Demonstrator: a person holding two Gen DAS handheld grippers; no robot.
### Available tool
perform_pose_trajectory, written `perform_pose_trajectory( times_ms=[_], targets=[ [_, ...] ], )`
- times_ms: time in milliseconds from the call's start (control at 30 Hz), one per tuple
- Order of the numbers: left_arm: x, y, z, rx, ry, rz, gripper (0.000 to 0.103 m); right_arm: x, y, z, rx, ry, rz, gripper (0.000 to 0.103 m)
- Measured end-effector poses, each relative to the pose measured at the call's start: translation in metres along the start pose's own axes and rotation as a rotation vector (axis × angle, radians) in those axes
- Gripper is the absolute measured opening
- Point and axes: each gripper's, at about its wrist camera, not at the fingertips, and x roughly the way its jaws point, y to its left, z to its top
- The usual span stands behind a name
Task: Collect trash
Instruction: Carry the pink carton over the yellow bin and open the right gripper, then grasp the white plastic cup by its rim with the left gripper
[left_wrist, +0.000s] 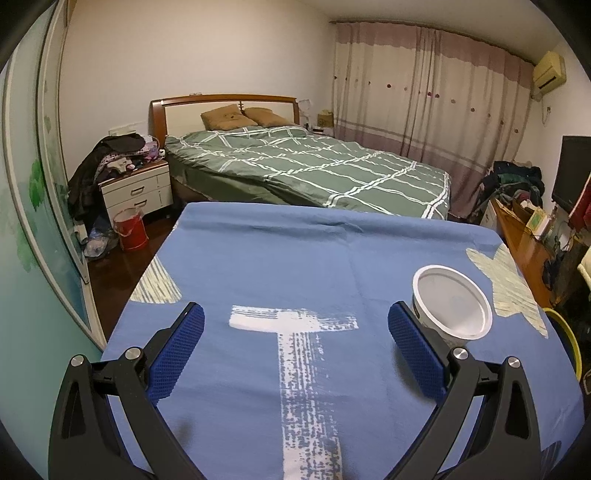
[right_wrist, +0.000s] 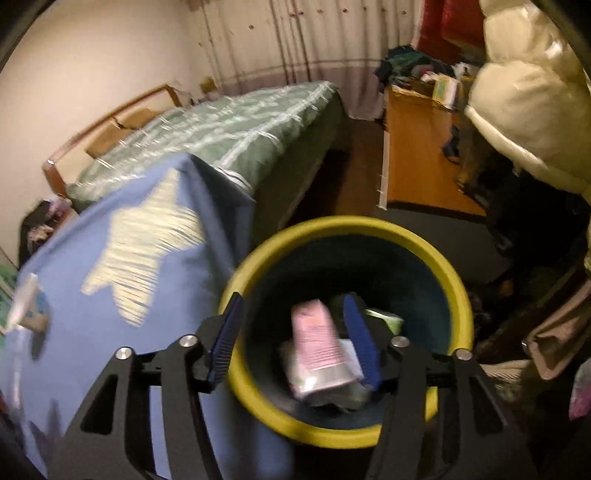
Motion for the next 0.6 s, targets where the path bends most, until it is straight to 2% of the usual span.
perform_pose_trajectory(
  times_ms=[67, 167, 267, 400, 467, 600],
  targets=[
    [0.0, -0.003, -0.001, 0.013, 0.002, -0.002, 0.098, 0.0, 0.017, 0.009, -0.021, -0.015, 0.034, 0.061],
    [0.003, -0.007, -0.003, 0.03, 0.009, -0.006, 0.098, 0.006, 0.058, 0.022, -0.065, -0.016, 0.113, 0.061],
    [0.004, -0.01, -0.004, 0.041, 0.013, -0.016, 0.098, 0.013, 0.107, 0.035, -0.14, -0.021, 0.183, 0.066],
    [0.006, -0.022, -0.008, 0.077, 0.035, -0.077, 0.098, 0.033, 0.161, 0.046, -0.212, -0.038, 0.223, 0.067],
    [0.006, -0.032, -0.011, 0.11, 0.037, -0.092, 0.098, 0.037, 0.172, 0.042, -0.222, -0.062, 0.219, 0.067],
    [0.002, -0.064, -0.021, 0.229, 0.043, -0.131, 0.098, 0.05, 0.17, 0.033, -0.212, -0.018, 0.21, 0.067]
  ],
)
